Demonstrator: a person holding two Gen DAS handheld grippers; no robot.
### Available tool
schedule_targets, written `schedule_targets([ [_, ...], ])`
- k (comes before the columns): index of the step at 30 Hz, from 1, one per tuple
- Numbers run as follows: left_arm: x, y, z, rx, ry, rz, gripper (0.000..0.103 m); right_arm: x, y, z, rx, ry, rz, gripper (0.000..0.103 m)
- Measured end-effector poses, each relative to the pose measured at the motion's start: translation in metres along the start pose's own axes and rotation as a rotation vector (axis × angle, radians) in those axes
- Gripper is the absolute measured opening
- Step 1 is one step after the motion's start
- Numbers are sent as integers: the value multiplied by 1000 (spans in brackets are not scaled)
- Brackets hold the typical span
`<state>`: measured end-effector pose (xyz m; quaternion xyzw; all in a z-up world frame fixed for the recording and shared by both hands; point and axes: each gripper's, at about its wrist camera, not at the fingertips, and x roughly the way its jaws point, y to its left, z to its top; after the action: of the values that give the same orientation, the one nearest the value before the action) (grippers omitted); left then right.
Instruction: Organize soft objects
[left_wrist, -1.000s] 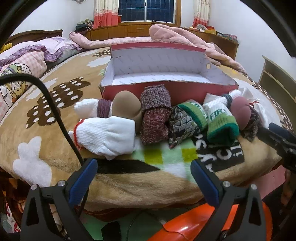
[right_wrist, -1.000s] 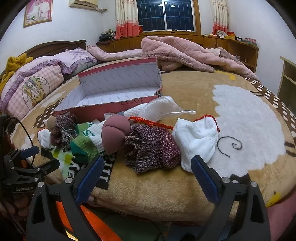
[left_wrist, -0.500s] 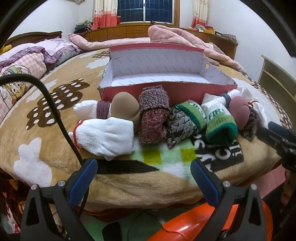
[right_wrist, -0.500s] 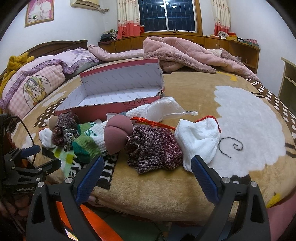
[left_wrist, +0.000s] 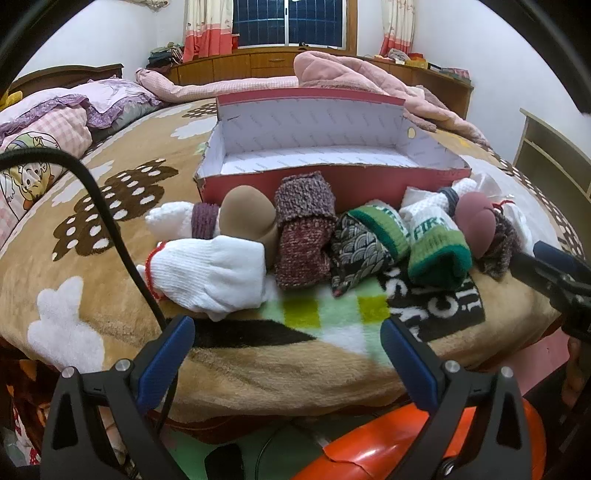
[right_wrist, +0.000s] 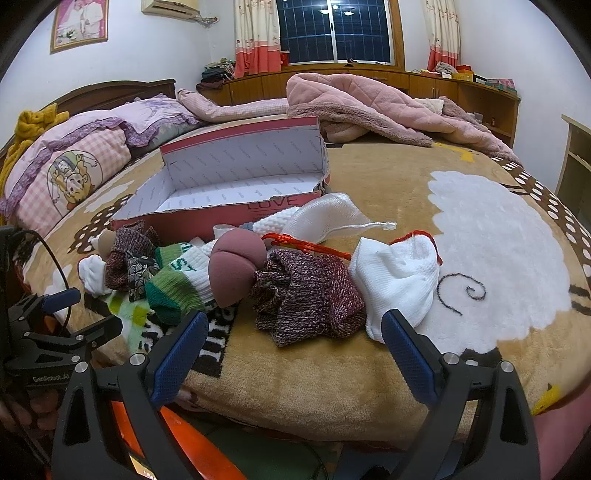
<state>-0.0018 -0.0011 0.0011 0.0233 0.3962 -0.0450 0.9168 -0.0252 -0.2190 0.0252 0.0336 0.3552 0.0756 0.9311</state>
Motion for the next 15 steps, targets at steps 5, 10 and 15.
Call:
schedule_targets([
  [5, -2, -1, -1, 5, -5, -8, 103, 0, 0, 0, 1, -1, 0, 97],
  [10, -4, -5, -2, 25, -13, -23, 103, 0, 0, 0, 0, -1, 0, 97],
  [15, -4, -7, -2, 30, -13, -24, 103, 0, 0, 0, 1, -1, 0, 97],
])
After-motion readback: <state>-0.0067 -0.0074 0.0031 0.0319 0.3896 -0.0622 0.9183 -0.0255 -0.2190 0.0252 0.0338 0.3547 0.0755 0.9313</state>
